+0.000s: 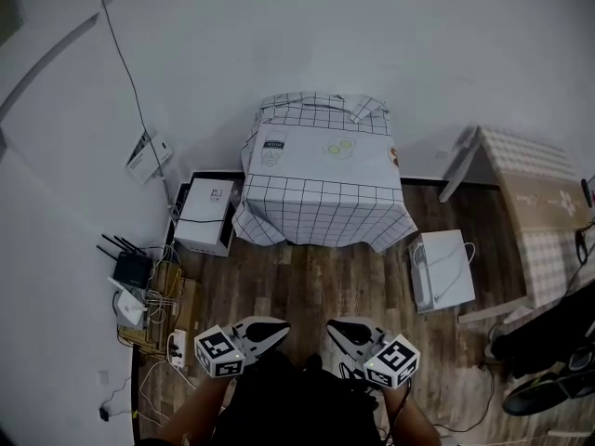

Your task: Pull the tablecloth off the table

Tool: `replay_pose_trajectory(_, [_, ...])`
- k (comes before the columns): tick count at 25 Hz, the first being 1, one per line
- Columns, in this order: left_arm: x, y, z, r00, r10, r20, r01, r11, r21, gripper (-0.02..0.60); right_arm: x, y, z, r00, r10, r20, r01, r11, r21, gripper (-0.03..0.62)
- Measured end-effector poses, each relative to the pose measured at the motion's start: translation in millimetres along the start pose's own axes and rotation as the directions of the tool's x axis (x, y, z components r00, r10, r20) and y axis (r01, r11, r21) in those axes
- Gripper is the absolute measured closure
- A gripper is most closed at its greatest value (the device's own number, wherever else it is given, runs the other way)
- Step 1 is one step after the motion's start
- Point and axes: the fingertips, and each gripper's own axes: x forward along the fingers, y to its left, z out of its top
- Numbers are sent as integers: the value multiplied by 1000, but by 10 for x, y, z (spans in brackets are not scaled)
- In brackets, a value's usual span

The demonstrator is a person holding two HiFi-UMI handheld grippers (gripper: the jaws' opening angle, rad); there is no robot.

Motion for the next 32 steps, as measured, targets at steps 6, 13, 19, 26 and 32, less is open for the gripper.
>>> replay_pose_trajectory(6, [210, 285, 152, 1000, -10, 20, 11, 1000, -12, 572, 166, -318, 77, 1000, 13, -15, -13, 1000, 6, 571])
replay_pose_trajectory(13, [499, 828, 429, 999, -31, 30, 31, 999, -15, 572, 428, -892, 284, 1000, -18, -22, 18, 1000, 17, 571])
replay_pose_trajectory(19, [680, 1413, 841, 998, -60, 33, 60, 998, -5, 572, 802, -1382, 609, 999, -39, -25, 39, 999, 14, 571])
replay_pose_trajectory(26, [802, 2173, 1235, 996, -88, 28, 88, 996, 0, 572, 1318, -1942, 956, 997, -78, -31, 78, 997, -3, 571])
replay_pose_trajectory(32, [923, 2783, 1460, 992, -118, 39, 118, 993, 2, 572, 1673, -2395, 1184, 994, -110, -19, 110, 994, 25, 571])
